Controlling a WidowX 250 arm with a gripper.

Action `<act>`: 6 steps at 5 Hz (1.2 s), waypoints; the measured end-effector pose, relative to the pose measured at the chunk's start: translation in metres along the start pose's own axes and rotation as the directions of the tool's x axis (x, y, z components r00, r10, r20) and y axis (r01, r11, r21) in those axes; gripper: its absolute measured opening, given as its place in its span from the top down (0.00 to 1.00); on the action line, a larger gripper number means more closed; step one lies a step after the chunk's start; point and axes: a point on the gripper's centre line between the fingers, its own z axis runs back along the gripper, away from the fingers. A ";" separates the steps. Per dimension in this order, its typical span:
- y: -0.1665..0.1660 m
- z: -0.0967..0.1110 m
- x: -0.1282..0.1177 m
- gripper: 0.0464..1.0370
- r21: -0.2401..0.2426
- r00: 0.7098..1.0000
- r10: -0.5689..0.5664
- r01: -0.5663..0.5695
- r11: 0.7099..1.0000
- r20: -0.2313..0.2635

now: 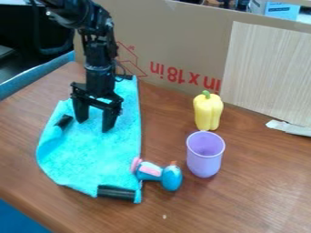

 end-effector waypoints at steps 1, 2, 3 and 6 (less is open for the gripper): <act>-0.013 0.002 0.020 0.04 0.007 1.000 0.010 -0.010 1.000 -0.008; -0.017 0.003 0.030 0.04 0.025 1.000 0.011 -0.010 1.000 -0.011; -0.005 0.001 0.028 0.04 0.044 1.000 0.021 -0.020 0.999 -0.016; 0.099 -0.011 0.003 0.03 0.110 0.994 0.106 -0.106 0.988 0.008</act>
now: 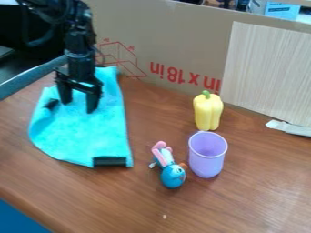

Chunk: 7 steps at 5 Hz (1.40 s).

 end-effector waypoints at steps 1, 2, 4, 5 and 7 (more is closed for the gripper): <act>0.031 -0.006 -0.009 0.03 0.010 1.000 0.027 -0.027 1.000 -0.010; 0.061 -0.012 -0.021 0.03 0.003 0.998 0.053 -0.053 0.999 -0.031; 0.072 -0.018 -0.066 0.04 0.019 0.999 -0.003 0.003 1.000 -0.033; 0.060 -0.017 -0.086 0.04 0.023 0.999 -0.041 0.042 0.999 -0.028; 0.024 -0.010 -0.086 0.04 -0.011 0.998 -0.047 0.047 0.999 -0.030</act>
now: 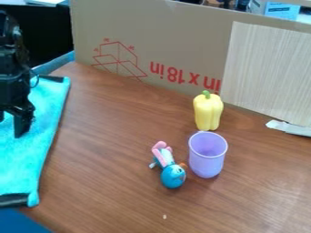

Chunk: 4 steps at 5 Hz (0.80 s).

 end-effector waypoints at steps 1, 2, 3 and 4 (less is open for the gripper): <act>-0.006 0.002 0.015 0.04 -0.029 0.999 0.030 -0.031 0.999 -0.041; -0.007 0.005 0.041 0.04 -0.041 0.996 0.070 -0.073 0.997 -0.051; -0.012 0.008 0.057 0.04 -0.070 0.994 0.089 -0.093 0.993 -0.066; -0.017 0.010 0.063 0.04 -0.088 0.994 0.099 -0.103 0.991 -0.054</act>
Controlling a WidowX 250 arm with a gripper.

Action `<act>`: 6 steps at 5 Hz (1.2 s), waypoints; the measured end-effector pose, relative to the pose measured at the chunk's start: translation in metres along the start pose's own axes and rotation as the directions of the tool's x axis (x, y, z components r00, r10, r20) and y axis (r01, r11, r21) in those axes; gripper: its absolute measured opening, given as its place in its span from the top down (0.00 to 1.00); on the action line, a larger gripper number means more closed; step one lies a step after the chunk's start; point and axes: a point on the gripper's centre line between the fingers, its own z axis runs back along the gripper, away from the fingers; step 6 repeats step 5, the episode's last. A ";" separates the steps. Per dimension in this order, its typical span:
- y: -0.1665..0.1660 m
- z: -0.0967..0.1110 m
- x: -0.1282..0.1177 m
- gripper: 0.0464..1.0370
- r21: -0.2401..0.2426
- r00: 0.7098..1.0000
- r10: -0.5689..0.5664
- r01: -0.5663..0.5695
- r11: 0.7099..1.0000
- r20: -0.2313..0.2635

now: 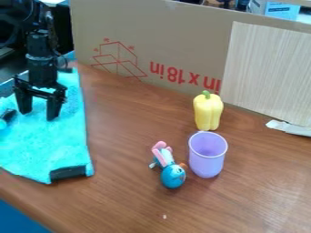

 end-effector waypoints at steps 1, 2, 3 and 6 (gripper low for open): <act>-0.007 0.002 -0.005 0.04 -0.027 1.000 0.005 -0.004 1.000 0.023; -0.011 0.022 -0.012 0.04 -0.055 0.997 -0.029 0.033 0.998 0.075; 0.005 0.055 -0.025 0.04 -0.061 0.982 -0.041 0.053 0.997 0.186; 0.043 0.092 -0.045 0.04 -0.048 0.970 -0.076 0.089 0.995 0.232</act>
